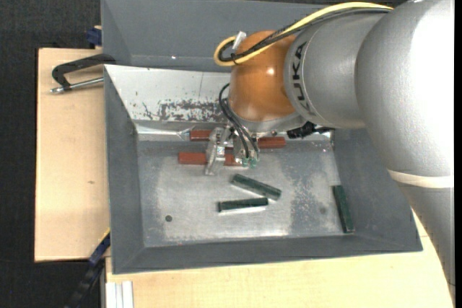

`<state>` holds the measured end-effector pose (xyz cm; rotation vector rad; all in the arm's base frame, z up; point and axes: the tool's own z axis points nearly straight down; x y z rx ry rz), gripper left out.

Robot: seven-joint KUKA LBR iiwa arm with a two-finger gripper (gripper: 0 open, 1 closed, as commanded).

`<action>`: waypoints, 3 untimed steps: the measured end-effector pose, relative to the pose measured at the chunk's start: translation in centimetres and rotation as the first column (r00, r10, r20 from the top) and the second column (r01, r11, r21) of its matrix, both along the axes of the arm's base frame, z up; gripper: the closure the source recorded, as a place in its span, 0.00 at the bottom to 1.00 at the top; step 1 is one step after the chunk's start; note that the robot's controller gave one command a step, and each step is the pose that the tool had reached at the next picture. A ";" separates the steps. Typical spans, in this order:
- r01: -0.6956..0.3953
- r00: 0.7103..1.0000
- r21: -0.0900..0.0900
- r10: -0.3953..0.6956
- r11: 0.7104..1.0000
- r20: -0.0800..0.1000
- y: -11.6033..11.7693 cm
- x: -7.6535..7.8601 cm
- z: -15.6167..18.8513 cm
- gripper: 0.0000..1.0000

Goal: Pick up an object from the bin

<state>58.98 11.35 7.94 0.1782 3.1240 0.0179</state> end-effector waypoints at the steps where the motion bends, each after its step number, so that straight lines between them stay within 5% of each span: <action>1: 0.002 1.000 -0.008 -0.002 1.000 -0.021 -0.4 -0.5 -0.6 0.00; 2: 0.004 1.000 -0.008 -0.004 1.000 -0.008 -0.6 -0.2 -0.3 1.00; 3: 0.004 1.000 -0.008 -0.004 1.000 -0.008 -0.6 -0.2 -0.3 1.00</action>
Offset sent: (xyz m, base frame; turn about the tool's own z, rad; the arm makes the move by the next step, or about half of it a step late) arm 0.0000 0.0000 0.0000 0.0000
